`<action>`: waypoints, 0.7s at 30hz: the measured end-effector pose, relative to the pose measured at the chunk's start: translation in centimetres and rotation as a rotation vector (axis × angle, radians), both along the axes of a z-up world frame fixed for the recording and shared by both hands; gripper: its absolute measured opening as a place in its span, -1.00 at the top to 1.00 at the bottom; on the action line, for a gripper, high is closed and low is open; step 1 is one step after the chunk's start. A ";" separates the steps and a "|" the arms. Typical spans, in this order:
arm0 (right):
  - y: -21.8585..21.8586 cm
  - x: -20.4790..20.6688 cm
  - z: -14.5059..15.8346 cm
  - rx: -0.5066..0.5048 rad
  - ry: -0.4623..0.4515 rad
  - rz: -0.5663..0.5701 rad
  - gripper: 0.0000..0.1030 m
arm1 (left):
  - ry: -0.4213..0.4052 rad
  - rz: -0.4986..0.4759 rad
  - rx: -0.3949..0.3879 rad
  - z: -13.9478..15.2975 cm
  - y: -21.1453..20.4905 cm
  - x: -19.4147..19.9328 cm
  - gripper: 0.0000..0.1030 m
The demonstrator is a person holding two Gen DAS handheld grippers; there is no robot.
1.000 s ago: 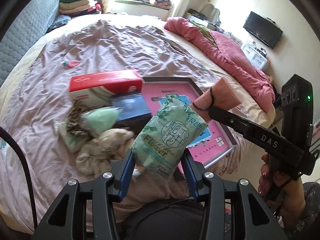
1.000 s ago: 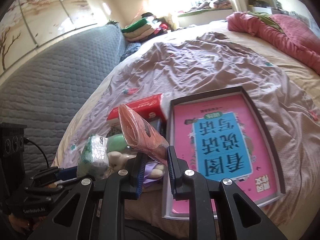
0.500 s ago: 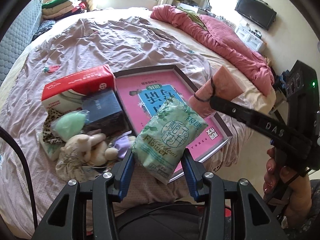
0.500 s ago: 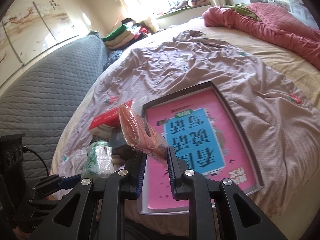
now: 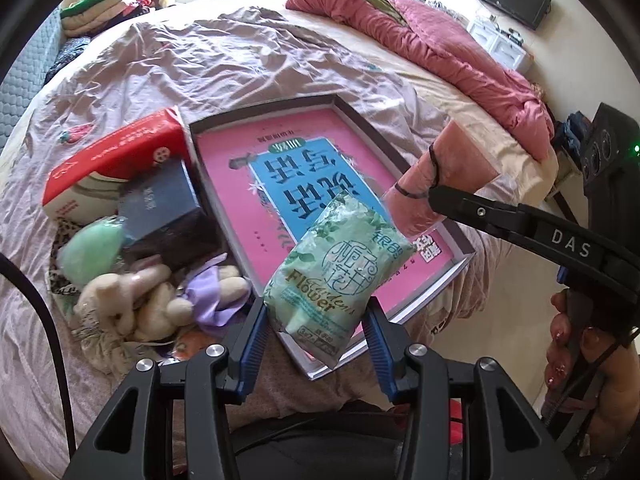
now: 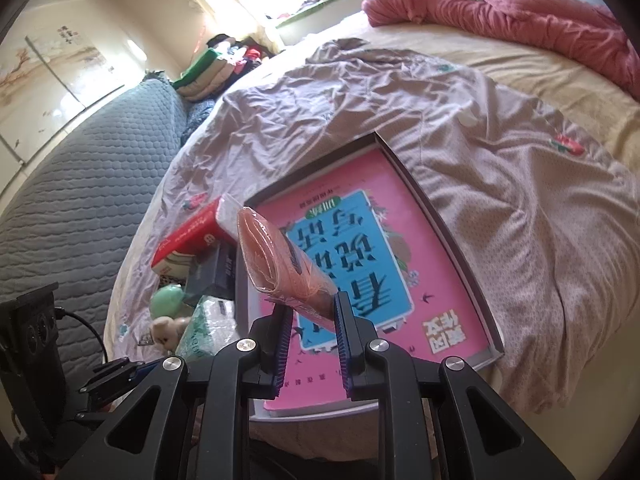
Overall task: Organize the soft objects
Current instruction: 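Carry green tissue pack with left tool while right tool carries pink bag over tray, then lower pink bag onto tray with right tool while left tool lowers tissue pack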
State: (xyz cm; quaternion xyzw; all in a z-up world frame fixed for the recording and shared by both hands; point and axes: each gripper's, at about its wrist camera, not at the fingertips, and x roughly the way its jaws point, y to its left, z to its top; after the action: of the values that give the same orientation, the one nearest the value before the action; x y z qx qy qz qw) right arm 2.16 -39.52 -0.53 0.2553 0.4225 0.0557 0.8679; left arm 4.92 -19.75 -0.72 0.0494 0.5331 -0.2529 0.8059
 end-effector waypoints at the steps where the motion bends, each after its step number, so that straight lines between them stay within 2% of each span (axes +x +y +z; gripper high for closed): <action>1: 0.0 0.1 -0.3 0.003 0.017 0.007 0.59 | 0.007 -0.006 0.004 -0.3 -0.3 0.1 0.09; 10: -0.7 0.3 -4.2 0.134 0.143 0.007 0.59 | 0.039 -0.033 0.042 -2.5 -1.9 0.5 0.09; 21: -2.1 0.5 -5.6 0.125 0.191 -0.030 0.54 | 0.071 -0.049 0.042 -4.0 -3.0 1.4 0.09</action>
State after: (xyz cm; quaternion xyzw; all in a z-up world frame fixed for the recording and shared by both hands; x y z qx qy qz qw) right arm 2.68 -41.61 -6.13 0.3192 0.4950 0.0446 0.8069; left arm 6.32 -22.76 -4.72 0.0703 0.5653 -0.2631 0.7786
